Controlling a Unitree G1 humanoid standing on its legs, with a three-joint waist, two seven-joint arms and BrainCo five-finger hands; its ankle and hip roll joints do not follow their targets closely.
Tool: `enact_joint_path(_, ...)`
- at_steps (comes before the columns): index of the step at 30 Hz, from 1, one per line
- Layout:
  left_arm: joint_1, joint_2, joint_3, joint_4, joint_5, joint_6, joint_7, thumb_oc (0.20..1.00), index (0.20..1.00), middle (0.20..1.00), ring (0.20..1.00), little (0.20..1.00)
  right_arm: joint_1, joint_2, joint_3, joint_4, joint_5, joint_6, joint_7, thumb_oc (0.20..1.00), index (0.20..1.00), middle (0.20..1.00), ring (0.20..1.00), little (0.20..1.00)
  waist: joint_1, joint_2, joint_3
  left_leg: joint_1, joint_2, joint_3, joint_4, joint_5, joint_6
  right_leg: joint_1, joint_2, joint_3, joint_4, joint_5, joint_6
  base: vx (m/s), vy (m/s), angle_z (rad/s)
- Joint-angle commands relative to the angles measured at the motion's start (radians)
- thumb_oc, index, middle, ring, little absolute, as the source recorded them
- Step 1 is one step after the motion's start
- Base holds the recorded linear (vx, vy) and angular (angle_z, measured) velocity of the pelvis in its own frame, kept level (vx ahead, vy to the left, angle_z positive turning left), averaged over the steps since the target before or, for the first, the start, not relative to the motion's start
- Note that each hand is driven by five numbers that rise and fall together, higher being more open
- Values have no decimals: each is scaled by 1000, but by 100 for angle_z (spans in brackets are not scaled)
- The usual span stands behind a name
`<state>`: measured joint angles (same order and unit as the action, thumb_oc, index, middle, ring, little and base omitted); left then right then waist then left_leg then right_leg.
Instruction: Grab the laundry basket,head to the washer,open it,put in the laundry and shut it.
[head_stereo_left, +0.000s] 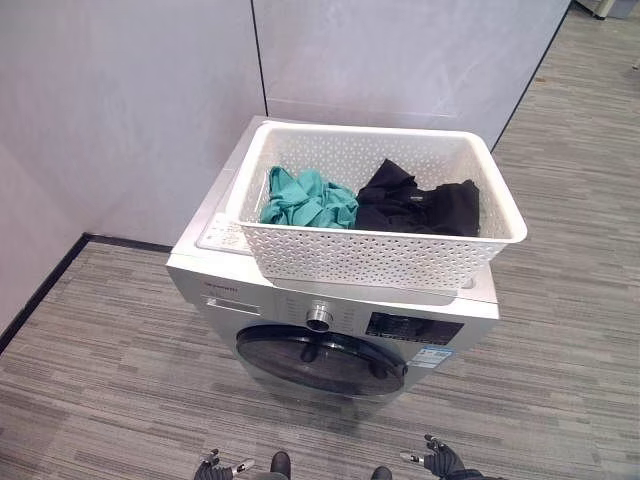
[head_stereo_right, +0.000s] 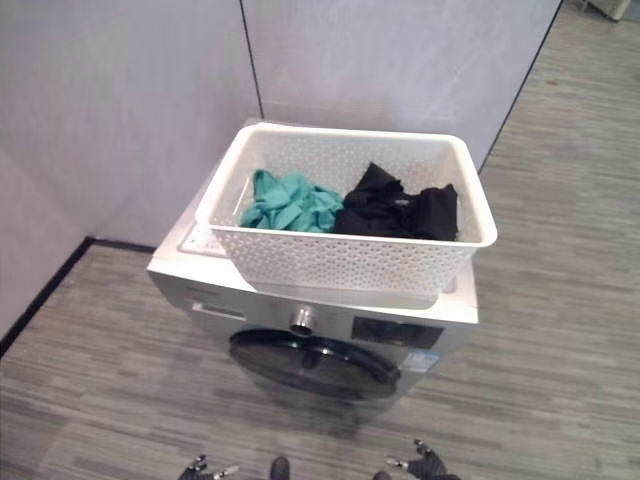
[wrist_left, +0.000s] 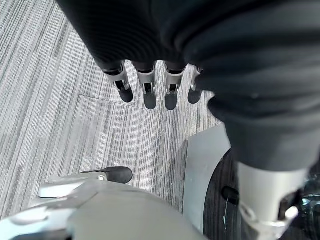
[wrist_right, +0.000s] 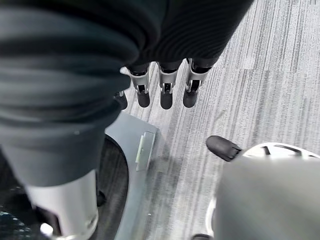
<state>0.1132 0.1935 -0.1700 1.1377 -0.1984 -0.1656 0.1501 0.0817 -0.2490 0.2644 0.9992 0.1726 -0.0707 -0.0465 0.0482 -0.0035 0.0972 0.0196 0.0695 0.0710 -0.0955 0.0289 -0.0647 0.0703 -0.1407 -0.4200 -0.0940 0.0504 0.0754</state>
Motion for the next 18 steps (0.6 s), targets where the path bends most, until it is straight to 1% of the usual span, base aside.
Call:
enact_joint_path(1,-49,12,-20,28,-22,-14,18,1000,1000,1000,1000,1000,-30,-77,-5,-72,-50,-14,-21,1000,1000,1000,1000,1000,18,15,14,1,98,77,8,-8,-39,41,-81,11,7,-68,55,-34,-113,-5)
enact_joint_path(4,-46,22,-21,6,-16,-12,18,1000,1000,1000,1000,1000,-32,-108,-3,-120,-84,-10,-29,1000,1000,1000,1000,1000,19,17,21,6,113,76,8,-1,-46,42,-64,19,7,-81,47,-30,-90,-6)
enact_joint_path(5,-47,22,-21,6,-16,-12,18,1000,1000,1000,1000,1000,-32,-108,-3,-120,-84,-10,-29,1000,1000,1000,1000,1000,18,17,19,3,112,75,8,1,-46,40,-65,18,7,-80,47,-45,-108,-11)
enact_joint_path(7,-40,32,-16,-33,-12,-11,19,1000,1000,1000,1000,1000,-26,-155,-6,-253,-144,-15,-48,1000,1000,1000,1000,1000,16,23,31,4,137,73,8,17,-58,40,-39,34,7,-99,35,-53,-123,-9)
enact_joint_path(8,-40,32,-16,-33,-12,-10,19,1000,1000,1000,1000,1000,-25,-155,-6,-254,-144,-15,-48,1000,1000,1000,1000,1000,15,23,28,0,136,72,8,18,-57,37,-39,33,7,-98,35,-39,-120,-3)
enact_joint_path(9,-27,32,-15,-63,-10,-11,13,1000,1000,1000,1000,1000,-16,-185,-15,-337,-191,-19,-60,1000,1000,1000,1000,1000,14,28,35,4,155,74,8,27,-65,43,-20,39,7,-111,26,-25,-75,-5)
enact_joint_path(10,-28,32,-15,-63,-10,-10,13,1000,1000,1000,1000,1000,-15,-185,-15,-337,-191,-18,-59,1000,1000,1000,1000,1000,14,28,33,1,154,73,8,28,-65,40,-21,38,7,-110,26,-28,-126,-2)
enact_joint_path(12,-17,30,-17,-76,-7,-11,6,1000,1000,1000,1000,1000,-12,-215,-10,-398,-251,-27,-66,1000,1000,1000,1000,1000,14,34,38,6,173,76,8,37,-74,45,-2,44,7,-123,19,-23,-111,-2)
enact_joint_path(14,-21,27,-30,-82,-10,-11,-1,1000,1000,1000,1000,1000,-39,-238,7,-433,-261,-23,-60,1000,1000,1000,1000,1000,20,41,50,-1,202,76,8,65,-87,43,22,43,7,-137,5,-69,-168,-2)
enact_joint_path(17,-32,22,-31,-69,-14,-10,3,1000,1000,1000,1000,1000,-55,-240,27,-447,-266,-23,-61,1000,1000,1000,1000,1000,22,42,59,-12,214,71,10,82,-94,41,33,37,7,-146,-1,-59,-106,-1)
enact_joint_path(18,-36,18,-33,-78,-16,-10,10,1000,1000,1000,1000,1000,-69,-242,55,-444,-291,-22,-62,1000,1000,1000,1000,1000,27,44,66,-26,223,60,11,96,-97,42,42,26,7,-157,-9,-38,-81,0)
